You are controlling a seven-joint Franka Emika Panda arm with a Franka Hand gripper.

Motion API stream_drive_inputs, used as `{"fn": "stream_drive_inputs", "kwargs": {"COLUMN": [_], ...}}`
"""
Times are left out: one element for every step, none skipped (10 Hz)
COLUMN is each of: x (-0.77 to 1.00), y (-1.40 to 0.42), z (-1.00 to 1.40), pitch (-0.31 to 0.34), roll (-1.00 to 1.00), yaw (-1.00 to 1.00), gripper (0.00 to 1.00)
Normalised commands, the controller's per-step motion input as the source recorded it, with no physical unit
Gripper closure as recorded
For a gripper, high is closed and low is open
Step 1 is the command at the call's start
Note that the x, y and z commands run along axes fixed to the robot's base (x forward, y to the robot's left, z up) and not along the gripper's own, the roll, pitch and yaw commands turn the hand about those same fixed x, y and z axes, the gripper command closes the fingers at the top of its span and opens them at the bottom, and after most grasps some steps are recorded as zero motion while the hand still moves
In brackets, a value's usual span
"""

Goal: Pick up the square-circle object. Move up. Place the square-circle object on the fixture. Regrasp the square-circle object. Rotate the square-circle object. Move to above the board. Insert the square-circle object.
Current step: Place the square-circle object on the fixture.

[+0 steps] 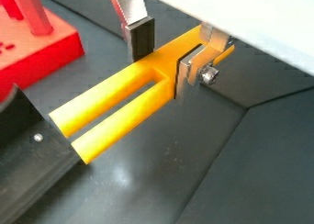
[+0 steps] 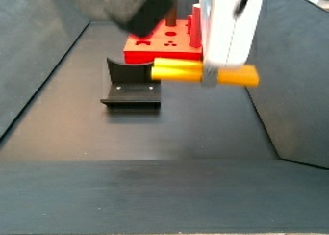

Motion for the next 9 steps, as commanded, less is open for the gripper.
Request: {"fn": "stream_drive_inputs", "kwargs": {"x": [-0.01,0.00,0.01,0.67,0.69,0.72,0.77,0.82,0.88], "y": [-0.01,-0.01,0.00,-1.00,-1.00,-1.00,-1.00,-1.00,-1.00], "z": [0.61,0.43,0.25,-0.13,-0.17,-0.16,-0.16,-0.17,-0.18], "pitch": [0.040,0.051,0.058,-0.001,0.001,0.000,0.001,0.002,0.003], "roll": [-0.05,-0.06,-0.06,-0.06,-0.06,-0.06,-0.06,-0.05,-0.05], "yaw": [0.00,0.00,0.01,1.00,1.00,1.00,1.00,1.00,1.00], "gripper": [1.00,1.00,1.00,1.00,1.00,1.00,1.00,1.00,1.00]}}
